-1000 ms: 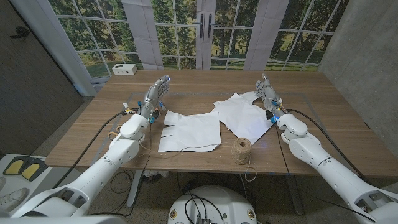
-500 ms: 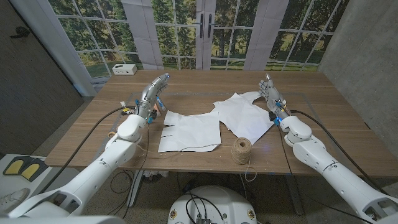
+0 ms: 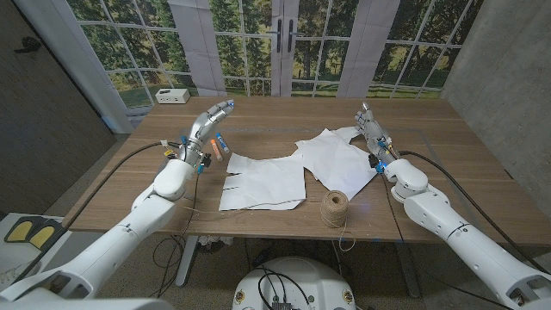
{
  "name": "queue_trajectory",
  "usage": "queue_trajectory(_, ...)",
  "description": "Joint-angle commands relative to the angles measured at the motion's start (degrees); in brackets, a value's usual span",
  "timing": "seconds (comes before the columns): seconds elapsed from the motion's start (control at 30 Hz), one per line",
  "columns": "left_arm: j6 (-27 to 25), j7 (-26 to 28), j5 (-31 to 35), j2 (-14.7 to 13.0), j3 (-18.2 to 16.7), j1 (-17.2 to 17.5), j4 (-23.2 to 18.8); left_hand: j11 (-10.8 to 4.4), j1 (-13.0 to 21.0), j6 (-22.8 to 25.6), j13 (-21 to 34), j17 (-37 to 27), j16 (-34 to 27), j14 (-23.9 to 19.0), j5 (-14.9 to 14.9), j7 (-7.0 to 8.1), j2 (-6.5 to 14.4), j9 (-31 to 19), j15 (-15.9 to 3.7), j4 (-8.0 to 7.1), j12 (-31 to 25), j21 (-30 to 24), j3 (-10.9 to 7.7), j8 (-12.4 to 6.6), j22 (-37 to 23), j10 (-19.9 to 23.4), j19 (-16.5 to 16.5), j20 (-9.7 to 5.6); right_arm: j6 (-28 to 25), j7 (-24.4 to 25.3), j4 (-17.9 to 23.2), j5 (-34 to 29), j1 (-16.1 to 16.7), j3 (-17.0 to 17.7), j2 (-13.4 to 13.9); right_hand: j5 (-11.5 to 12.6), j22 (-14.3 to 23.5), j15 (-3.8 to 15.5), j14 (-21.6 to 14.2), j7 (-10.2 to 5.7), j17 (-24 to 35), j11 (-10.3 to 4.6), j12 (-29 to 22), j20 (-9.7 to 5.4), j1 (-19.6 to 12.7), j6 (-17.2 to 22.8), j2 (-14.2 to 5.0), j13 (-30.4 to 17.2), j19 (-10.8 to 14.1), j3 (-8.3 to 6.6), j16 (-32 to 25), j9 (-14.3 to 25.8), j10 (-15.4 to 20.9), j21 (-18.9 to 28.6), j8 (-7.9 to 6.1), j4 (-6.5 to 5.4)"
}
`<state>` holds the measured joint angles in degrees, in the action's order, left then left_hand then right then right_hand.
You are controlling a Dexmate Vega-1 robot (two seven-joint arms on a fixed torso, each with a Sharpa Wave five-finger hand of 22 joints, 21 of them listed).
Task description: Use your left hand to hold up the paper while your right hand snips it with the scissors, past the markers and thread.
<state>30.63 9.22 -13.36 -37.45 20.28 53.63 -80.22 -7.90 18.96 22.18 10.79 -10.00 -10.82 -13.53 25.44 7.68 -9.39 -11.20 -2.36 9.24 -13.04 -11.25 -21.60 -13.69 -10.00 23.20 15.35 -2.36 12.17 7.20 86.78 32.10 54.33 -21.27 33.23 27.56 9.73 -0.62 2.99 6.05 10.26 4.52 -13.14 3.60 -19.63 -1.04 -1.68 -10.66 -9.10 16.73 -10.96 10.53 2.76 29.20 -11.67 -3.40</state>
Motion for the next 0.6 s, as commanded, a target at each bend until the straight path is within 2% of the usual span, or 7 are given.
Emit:
queue_trajectory(0.03, 0.8, 5.4, 9.4, -3.9, -2.1, 2.7, -2.8, -0.54, 1.1, 0.4, 0.2, -0.1, 0.0, -0.2, 0.3, -0.21, 0.1, 0.1, -5.76, 0.12, -0.4, 0.0, 0.03, 0.05, -0.1, 1.3, 0.1, -0.23, -2.0, 1.1, 0.2, -1.3, -1.1, -1.0, -0.3, 0.4, 0.1, -0.07, 0.4, 0.48, 0.2, 0.47, 0.1, 0.28, -0.8, -0.1, 0.01, -0.2, -0.4, 0.22, 0.3, 0.2, -0.4, -0.2, 0.22, 0.31)
queue_trajectory(0.4, -2.3, 9.7, 17.7, -6.9, -3.1, 5.3, -6.6, -1.23, 1.8, 0.1, 0.3, -0.2, -0.1, -0.3, 0.3, 0.06, 0.1, 0.0, -5.89, 0.16, -1.0, 0.2, 0.09, 0.41, -0.1, 3.7, -0.3, -0.15, -1.5, 0.9, -0.9, -1.9, -1.4, -1.4, -0.4, 0.4, 0.1, 0.02, 1.1, 0.49, 0.2, 0.36, 0.3, 0.07, -1.2, -0.5, -0.32, -0.2, -0.8, 0.04, 0.4, 0.2, -0.9, -1.0, 0.37, 0.5)
queue_trajectory(0.5, -3.6, 11.2, 20.3, -7.8, -3.5, 6.1, -7.9, -1.1, 1.5, 0.4, 0.4, -0.2, -0.1, -0.4, 0.2, -0.08, -0.1, 0.0, -5.95, -0.03, -1.3, 0.2, 0.37, 0.38, -0.1, 4.6, -0.3, -0.18, 0.1, 0.4, -1.3, -1.8, -0.9, -1.0, -0.4, 0.4, 0.2, 0.27, 5.0, 0.47, 0.2, 0.26, 0.3, -1.61, -1.4, -0.5, -0.58, -0.2, -4.0, 0.05, 1.2, 0.2, -0.9, -3.4, 0.38, 0.67)
queue_trajectory(0.53, -4.0, 11.8, 21.1, -7.9, -3.6, 6.4, -8.3, -0.77, 1.3, 0.4, 0.4, -0.2, -0.2, -0.5, 0.1, -0.09, -0.2, 0.0, -5.95, -0.16, -1.4, 0.2, 0.57, 0.42, -0.1, 5.1, -0.3, -0.2, 0.7, 0.0, -1.7, -1.5, -0.8, -0.9, -0.5, 0.3, 0.2, 0.41, 5.7, 0.52, 0.2, 0.27, 0.3, -1.99, -1.5, -0.5, -0.63, -0.2, -4.6, 0.05, 1.2, 0.2, -0.8, -3.9, 0.36, 0.7)
queue_trajectory(0.6, -4.4, 12.2, 21.7, -8.3, -3.8, 6.8, -8.9, -1.11, 1.0, 0.8, 0.4, -0.2, -0.3, -0.8, 0.1, -0.04, -0.2, 0.0, -6.15, -0.29, -1.5, 0.2, 0.78, 0.33, -0.1, 5.5, -0.3, -0.21, 1.7, -1.3, -2.8, -0.6, -0.8, -0.8, -0.9, 0.3, 0.2, 0.32, 6.5, 0.54, 0.2, 0.26, 0.3, -2.18, -1.5, -0.5, -0.67, -0.2, -4.9, 0.04, 1.3, 0.2, -0.8, -4.2, 0.37, 0.74)
